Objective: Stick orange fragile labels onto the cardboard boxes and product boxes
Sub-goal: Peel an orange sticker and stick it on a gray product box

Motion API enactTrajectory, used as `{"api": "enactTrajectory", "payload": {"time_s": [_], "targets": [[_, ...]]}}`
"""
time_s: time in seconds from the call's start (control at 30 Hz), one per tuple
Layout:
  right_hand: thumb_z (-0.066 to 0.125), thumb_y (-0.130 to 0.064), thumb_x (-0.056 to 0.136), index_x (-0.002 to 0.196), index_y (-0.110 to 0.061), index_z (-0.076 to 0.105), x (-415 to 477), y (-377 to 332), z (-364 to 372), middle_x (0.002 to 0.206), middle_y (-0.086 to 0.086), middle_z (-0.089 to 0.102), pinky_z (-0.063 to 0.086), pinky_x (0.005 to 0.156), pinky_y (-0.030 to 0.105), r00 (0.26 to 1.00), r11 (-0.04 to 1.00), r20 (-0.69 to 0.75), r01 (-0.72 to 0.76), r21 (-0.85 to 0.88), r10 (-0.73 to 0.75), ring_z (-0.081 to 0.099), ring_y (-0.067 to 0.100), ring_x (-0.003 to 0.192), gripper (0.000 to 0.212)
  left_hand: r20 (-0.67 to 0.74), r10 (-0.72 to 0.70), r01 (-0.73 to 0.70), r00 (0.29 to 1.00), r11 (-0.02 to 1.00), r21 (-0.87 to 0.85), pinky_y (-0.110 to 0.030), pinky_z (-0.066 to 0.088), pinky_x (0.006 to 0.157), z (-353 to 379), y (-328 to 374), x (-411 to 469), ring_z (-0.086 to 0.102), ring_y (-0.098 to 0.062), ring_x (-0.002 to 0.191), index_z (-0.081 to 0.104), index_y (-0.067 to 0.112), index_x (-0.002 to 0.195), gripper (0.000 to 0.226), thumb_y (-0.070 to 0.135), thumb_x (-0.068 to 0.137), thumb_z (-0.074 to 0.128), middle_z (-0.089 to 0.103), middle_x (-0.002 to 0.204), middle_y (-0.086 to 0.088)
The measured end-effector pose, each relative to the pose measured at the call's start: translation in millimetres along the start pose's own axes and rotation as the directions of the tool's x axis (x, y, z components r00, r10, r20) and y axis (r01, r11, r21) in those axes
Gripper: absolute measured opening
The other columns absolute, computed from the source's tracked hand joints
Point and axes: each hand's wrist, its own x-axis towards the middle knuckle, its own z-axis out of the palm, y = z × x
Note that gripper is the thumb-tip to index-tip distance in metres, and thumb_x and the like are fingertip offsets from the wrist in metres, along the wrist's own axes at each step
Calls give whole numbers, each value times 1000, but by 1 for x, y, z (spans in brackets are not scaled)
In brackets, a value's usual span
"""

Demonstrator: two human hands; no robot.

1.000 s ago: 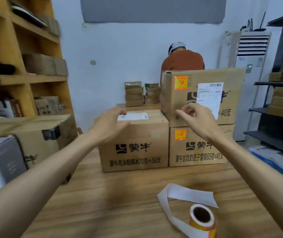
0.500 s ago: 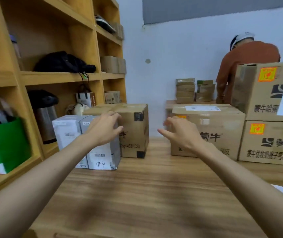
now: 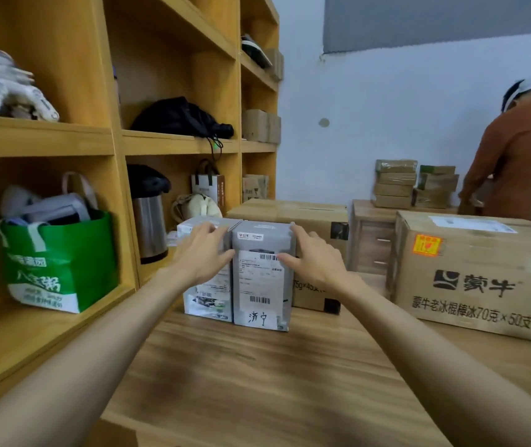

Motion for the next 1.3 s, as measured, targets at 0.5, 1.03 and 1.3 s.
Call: {"api": "enactTrajectory", "payload": {"time_s": [0.5,1.03,1.3], "targets": [[61,-45,95,133,-19,39,-1,3,11,122,8,66,56,84,50,996,975,-87,-7,222,27,67,27,98,51,-84,73,-96,994,949,-299,-40,41,100,28,40,-10,51,-31,126,34,24,156,51,29,106,46,50,138,-11],[72,-62,79,133,-23,51,-121,132,-108,112,-10,61,58,80,32,915,836,-212,-194,513,342,63,8,98,69,-268,328,-423,906,714,-558,-27,52,79,20,215,-33,60,-9,84,75,18,111,21,27,93,72,64,95,-1],[60,-45,96,122,-22,55,-171,185,-135,103,-9,57,45,61,19,856,792,-260,-244,560,448,58,2,82,35,-302,418,-512,857,612,-603,-40,57,81,45,286,-56,62,-15,84,75,10,110,26,30,93,72,64,94,-3]]}}
